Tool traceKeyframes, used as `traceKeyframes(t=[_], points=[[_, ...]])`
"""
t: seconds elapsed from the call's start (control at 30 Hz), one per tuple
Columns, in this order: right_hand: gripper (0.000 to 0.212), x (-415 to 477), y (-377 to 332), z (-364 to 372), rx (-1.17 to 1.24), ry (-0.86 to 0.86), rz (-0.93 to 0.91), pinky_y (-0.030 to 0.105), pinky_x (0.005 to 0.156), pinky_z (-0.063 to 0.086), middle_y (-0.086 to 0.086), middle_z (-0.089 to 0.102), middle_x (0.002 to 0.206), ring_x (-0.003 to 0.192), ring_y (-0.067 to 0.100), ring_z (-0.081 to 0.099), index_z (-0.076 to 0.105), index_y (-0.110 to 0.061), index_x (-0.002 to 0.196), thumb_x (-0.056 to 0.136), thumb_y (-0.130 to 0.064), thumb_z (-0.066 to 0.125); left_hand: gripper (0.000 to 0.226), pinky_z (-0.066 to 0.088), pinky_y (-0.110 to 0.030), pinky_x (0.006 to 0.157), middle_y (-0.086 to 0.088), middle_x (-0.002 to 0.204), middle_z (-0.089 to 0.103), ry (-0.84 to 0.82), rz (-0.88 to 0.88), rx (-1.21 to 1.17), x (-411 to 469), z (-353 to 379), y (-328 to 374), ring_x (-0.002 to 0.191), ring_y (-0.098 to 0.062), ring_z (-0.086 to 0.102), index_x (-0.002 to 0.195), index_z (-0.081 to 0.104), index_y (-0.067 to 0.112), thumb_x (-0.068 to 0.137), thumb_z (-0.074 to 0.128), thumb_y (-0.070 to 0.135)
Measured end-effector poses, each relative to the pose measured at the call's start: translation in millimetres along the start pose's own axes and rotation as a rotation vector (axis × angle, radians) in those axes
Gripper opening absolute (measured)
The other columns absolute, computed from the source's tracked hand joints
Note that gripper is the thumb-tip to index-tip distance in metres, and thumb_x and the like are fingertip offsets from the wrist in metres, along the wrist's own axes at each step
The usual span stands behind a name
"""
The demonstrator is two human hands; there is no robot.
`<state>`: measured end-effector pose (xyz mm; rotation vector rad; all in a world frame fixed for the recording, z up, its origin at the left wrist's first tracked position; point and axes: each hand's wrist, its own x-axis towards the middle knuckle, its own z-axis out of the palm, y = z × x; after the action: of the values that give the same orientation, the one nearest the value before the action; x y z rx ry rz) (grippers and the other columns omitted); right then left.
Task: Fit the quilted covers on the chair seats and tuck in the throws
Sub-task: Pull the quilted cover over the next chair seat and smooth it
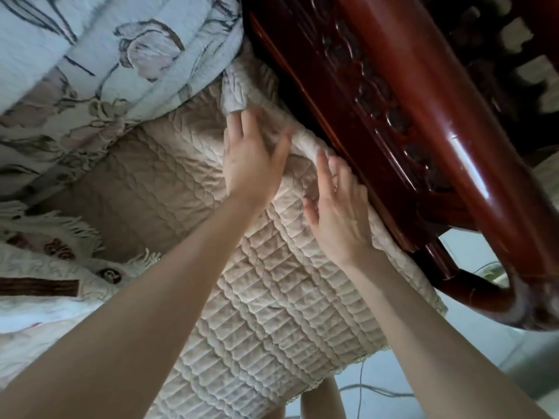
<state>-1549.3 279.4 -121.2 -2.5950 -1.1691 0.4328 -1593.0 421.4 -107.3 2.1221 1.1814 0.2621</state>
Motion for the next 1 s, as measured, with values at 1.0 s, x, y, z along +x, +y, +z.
traceKeyframes(t=[1.0], points=[[0.024,-10.4,2.9,-21.5,0.402,-0.339,0.403,0.041,0.09,0.047,0.002,0.055,0.108,0.102,0.029,0.058,0.052,-0.021,0.099,0.088,-0.038,0.067,0.045,0.037,-0.042,0.103,-0.016,0.142,0.023,-0.385,-0.18,0.627,36.2,9.9,29.1,0.129,-0.035,0.025,0.124,0.055,0.011,0.091,0.063,0.04]])
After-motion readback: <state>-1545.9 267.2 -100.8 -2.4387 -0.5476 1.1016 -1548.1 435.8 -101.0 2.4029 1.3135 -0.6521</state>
